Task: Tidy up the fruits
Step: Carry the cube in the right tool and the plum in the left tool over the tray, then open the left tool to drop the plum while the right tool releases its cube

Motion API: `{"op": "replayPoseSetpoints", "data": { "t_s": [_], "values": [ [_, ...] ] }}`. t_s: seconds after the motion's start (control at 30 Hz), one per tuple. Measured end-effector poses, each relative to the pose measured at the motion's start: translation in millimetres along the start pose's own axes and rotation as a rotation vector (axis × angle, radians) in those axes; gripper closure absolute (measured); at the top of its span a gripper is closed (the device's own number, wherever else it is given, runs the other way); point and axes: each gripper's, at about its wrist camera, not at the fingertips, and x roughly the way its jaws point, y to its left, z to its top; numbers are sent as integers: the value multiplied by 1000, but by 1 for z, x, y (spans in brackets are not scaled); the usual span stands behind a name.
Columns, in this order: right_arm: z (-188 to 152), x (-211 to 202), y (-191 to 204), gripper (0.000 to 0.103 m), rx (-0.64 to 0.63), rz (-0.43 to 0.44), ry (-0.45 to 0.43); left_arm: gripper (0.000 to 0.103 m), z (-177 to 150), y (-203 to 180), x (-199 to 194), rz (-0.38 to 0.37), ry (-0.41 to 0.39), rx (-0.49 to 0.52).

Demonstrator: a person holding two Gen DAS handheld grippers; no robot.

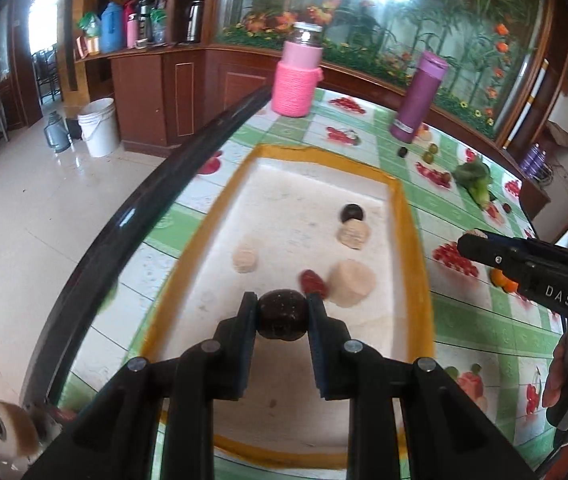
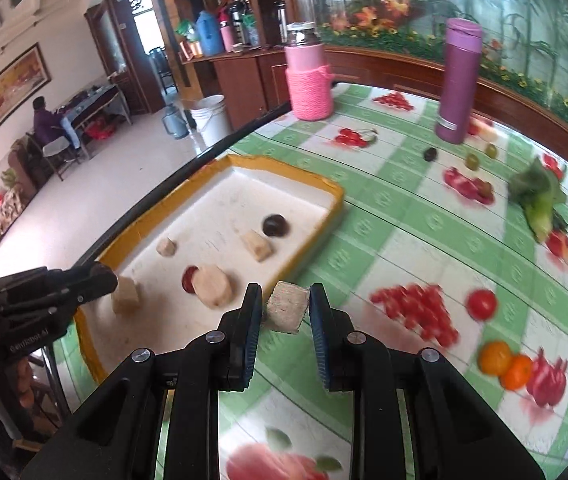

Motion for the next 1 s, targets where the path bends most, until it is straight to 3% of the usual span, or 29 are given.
{"op": "replayPoseSetpoints", "data": {
  "t_s": [0.5,1.0],
  "values": [
    [46,105,44,80,-74,52,134,76,12,32,38,19,74,0],
    [43,134,55,79,-183,2,209,75,8,33,56,61,110,5]
  ]
}}
